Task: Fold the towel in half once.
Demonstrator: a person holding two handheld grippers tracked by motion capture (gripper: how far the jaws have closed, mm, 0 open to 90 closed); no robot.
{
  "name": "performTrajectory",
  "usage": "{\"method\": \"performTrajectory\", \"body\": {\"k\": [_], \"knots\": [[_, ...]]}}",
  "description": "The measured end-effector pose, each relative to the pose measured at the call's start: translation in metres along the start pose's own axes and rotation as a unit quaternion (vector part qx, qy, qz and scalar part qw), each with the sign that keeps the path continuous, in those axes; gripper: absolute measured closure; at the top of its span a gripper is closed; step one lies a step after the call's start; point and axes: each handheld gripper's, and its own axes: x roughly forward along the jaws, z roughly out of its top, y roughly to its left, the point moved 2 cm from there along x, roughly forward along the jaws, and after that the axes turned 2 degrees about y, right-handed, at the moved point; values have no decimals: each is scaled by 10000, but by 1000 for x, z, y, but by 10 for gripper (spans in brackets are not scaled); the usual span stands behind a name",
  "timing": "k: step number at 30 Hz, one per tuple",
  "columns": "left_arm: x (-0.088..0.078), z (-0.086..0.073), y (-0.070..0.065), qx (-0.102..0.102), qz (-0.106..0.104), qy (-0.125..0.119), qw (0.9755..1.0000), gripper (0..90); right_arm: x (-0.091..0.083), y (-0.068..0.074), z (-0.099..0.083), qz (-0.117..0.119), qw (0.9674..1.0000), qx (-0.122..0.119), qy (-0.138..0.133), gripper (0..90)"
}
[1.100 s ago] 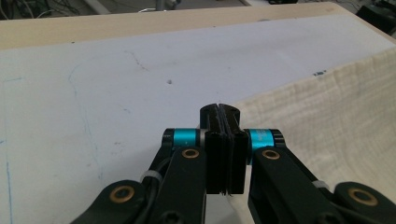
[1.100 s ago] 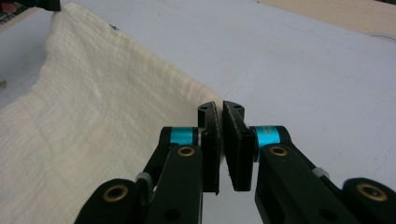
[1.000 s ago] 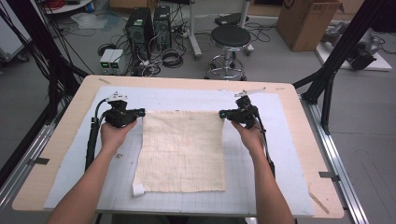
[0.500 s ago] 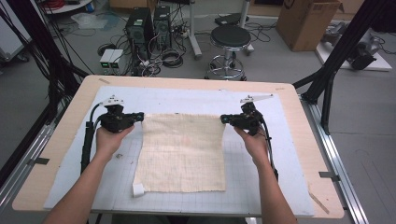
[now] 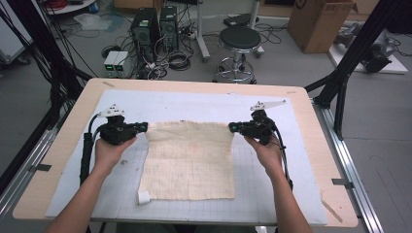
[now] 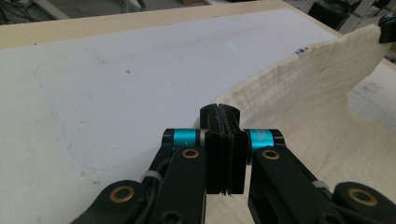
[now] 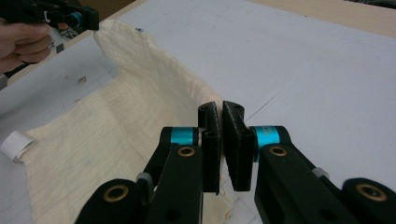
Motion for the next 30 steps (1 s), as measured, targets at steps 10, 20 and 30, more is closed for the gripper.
{"method": "performTrajectory", "body": {"k": [10, 20, 30], "knots": [[-9, -7, -4, 59, -70, -3, 10000, 887, -4, 5, -9, 92, 9999, -52, 23, 862], [-14, -15, -9, 111, -165, 17, 9998, 887, -6, 12, -18, 203, 9997, -106, 2, 861], [-24, -28, -21, 186, -271, 22, 9995, 887, -11, 24, -27, 214, 9994, -278, -4, 861]]}}
